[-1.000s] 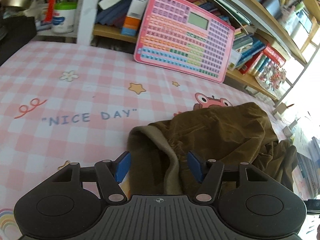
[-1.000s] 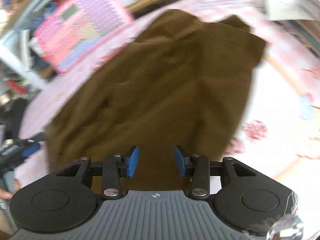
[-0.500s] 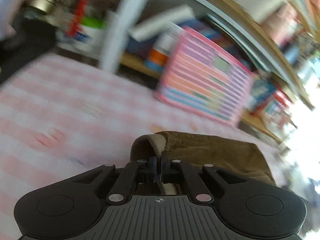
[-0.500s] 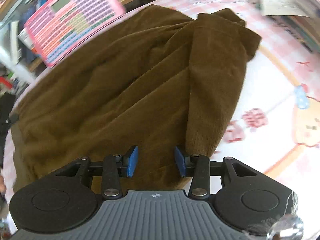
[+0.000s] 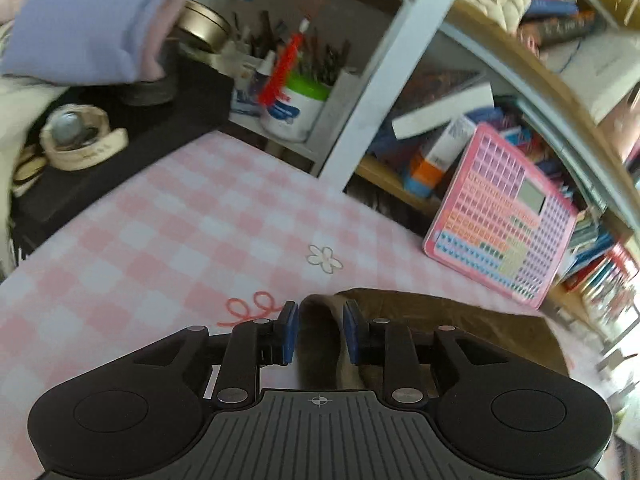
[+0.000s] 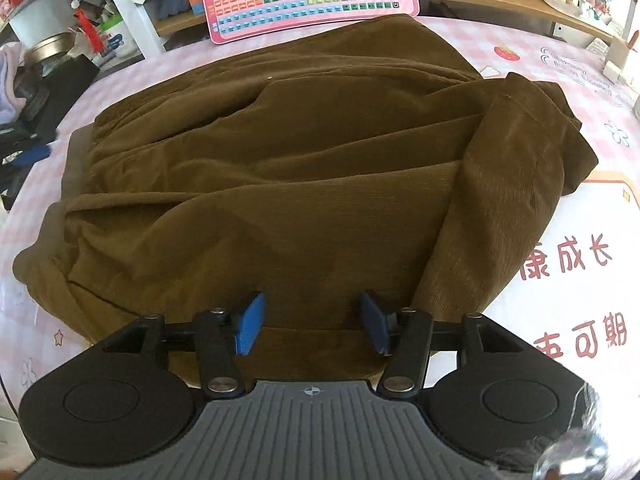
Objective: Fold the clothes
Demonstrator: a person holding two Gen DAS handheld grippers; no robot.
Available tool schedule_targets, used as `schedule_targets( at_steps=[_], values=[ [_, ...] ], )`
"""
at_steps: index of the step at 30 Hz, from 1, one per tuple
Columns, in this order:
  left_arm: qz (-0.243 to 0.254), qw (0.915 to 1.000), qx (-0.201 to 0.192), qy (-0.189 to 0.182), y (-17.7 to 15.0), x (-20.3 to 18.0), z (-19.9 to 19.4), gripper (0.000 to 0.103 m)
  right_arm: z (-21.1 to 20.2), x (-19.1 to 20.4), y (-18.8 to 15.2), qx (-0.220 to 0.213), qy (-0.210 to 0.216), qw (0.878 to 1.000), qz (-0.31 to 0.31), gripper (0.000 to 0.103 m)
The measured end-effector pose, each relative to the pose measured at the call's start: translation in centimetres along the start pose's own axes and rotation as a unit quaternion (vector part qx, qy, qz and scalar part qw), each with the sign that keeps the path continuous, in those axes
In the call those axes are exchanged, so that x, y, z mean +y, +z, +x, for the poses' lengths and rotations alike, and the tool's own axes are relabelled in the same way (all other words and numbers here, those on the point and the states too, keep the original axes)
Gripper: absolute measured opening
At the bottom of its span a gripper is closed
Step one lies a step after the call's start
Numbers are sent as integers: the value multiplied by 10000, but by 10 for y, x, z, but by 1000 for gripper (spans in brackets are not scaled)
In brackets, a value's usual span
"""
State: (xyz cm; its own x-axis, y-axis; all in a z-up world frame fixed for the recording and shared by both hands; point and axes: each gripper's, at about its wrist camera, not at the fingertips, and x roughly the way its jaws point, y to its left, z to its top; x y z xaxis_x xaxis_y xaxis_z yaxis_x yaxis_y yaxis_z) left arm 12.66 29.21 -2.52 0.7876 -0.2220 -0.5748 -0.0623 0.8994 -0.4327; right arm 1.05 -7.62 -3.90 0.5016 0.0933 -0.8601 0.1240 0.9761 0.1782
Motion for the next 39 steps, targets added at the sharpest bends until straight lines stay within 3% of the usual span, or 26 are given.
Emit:
schedule_targets(
  at_steps=[5,8,10,18,22,26,28,32,33,34,36,39],
  values=[
    [7,9999,155,11,-11,3,-12,28,-1,0,-1,-17,10,9999,122,53],
    [193,9995,207,102,-19,-3,-13,43,-1,7,-2,-31,-93,9999,54,51],
    [423,9987,190,230,-23,-12,-13,66,-3,7,-5,-75,-159,9998,112,42],
    [627,9978,135,150,-26,-22,-8,66,-11,-7,-14,-230,-338,9972,623,16],
    [759,9970,121,19,-24,-29,-6,66,-19,-4,-17,-492,-676,9947,603,15],
    [887,9959,126,-95,-24,-35,0,61,-17,-4,-18,-464,-839,9935,610,15],
    [865,9961,148,-80,-23,-37,7,51,-16,-4,-19,-405,-860,9935,621,15],
    [717,9967,372,3,-22,-35,26,48,-17,-3,-20,-419,-913,9930,617,15],
    [660,9969,435,34,-22,-33,30,40,-18,-3,-20,-418,-929,9928,630,15],
    [600,9969,498,62,-22,-31,35,24,-18,-4,-20,-414,-945,9925,649,15],
    [448,9971,612,-32,-23,-25,39,3,-19,-4,-21,-402,-973,9921,686,15],
    [505,9981,124,-342,-16,-28,15,2,-20,-4,-23,-389,-1011,9916,710,15]
  ],
)
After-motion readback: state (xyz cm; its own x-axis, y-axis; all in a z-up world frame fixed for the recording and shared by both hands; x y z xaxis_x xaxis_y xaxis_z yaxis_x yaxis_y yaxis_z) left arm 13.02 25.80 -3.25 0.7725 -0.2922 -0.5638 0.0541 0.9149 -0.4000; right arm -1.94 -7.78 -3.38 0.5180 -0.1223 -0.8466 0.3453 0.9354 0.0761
